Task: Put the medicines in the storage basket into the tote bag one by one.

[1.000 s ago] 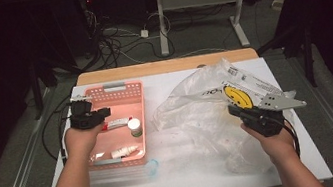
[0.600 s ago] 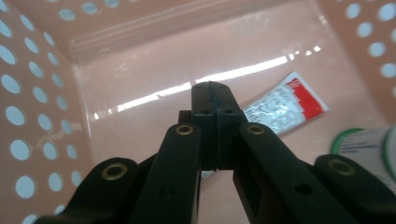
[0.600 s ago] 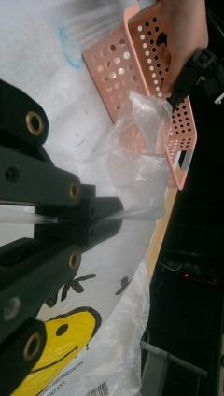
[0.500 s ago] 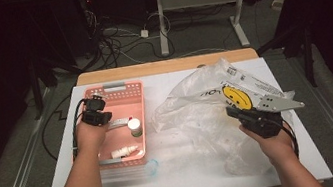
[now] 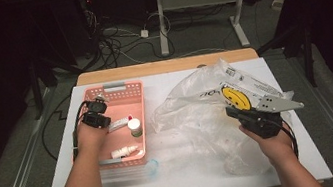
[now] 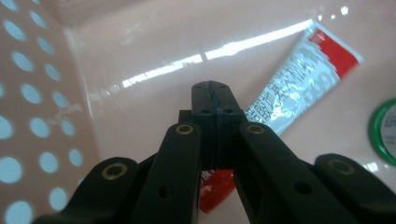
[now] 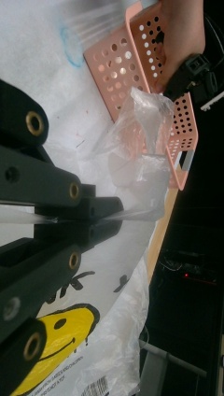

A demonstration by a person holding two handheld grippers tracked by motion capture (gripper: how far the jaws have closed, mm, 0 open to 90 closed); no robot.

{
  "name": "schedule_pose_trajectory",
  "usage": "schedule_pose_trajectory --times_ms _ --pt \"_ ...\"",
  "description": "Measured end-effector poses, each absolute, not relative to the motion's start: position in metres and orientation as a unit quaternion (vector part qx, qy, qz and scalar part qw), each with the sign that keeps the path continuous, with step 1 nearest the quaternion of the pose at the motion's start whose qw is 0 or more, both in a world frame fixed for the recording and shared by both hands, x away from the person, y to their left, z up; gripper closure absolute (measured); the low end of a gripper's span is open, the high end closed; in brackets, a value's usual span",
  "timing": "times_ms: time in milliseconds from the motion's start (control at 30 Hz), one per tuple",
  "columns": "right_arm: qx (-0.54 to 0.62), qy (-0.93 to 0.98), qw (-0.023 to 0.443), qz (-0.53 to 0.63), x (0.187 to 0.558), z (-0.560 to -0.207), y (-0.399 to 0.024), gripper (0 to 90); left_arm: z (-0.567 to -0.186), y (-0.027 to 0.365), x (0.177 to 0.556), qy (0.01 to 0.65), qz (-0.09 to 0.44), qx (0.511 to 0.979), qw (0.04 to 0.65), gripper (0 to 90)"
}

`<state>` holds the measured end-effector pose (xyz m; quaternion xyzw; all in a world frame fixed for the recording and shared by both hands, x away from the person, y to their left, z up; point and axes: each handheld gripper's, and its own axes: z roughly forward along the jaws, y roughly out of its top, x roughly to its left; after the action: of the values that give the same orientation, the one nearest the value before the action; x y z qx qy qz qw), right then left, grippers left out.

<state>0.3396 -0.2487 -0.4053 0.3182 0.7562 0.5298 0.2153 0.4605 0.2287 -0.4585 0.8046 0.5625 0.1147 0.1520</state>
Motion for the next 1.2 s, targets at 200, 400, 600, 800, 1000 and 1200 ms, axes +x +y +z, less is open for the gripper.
schedule_pose_trajectory --times_ms 200,400,600,800,1000,1200 --pt "0.327 0.752 0.215 0.531 0.342 -0.407 -0.252 90.0 -0.46 0.223 0.454 0.544 0.085 0.823 0.141 87.8" --pt "0.324 0.75 0.219 0.533 0.341 -0.405 -0.254 90.0 -0.445 0.224 0.445 0.532 0.091 0.822 0.183 87.6" --pt "0.322 0.752 0.217 0.533 0.34 -0.405 -0.252 90.0 -0.436 0.224 0.439 0.515 0.091 0.822 0.228 68.0" --pt "0.323 0.752 0.216 0.532 0.34 -0.405 -0.252 90.0 -0.452 0.221 0.446 0.517 0.056 0.834 0.183 39.9" --pt "0.325 0.751 0.214 0.533 0.34 -0.405 -0.253 90.0 -0.46 0.213 0.448 0.509 0.06 0.846 0.149 45.2" --pt "0.322 0.752 0.215 0.533 0.339 -0.405 -0.252 90.0 -0.461 0.213 0.45 0.522 0.047 0.838 0.15 49.7"
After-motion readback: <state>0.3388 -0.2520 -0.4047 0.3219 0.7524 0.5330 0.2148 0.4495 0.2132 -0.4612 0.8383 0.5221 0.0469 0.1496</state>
